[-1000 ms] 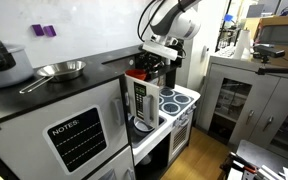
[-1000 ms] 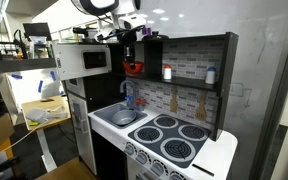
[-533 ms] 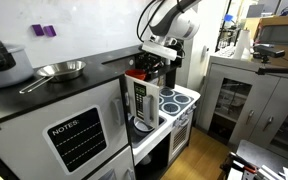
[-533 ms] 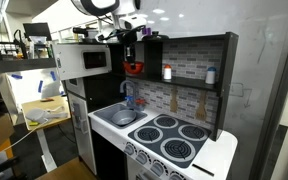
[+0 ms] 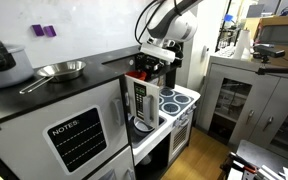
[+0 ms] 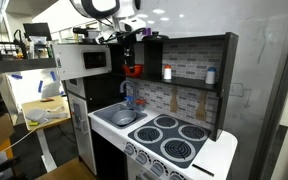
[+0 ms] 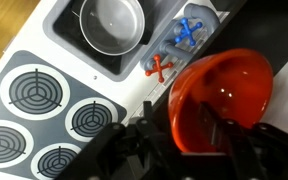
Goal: Put the red bowl in the microwave
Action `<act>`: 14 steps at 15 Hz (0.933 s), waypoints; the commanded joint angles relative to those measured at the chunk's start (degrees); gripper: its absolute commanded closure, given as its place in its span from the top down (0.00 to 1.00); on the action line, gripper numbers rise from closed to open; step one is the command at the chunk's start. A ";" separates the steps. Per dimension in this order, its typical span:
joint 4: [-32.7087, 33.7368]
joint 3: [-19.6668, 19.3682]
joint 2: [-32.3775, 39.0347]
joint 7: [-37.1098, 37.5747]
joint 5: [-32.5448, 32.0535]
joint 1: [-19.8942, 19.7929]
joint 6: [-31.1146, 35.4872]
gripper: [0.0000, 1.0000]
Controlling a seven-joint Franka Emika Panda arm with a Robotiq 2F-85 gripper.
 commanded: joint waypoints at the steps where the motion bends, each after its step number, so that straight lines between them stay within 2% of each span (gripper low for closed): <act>1: 0.24 -0.25 0.32 1.24 -0.75 0.60 0.99 0.81; 4: -2.64 -0.07 -0.61 1.57 0.22 1.01 6.44 0.99; 9: -11.02 1.12 -2.58 1.45 7.23 2.19 24.20 1.00; 14: -17.54 3.96 -5.65 -0.39 16.30 3.33 35.64 1.00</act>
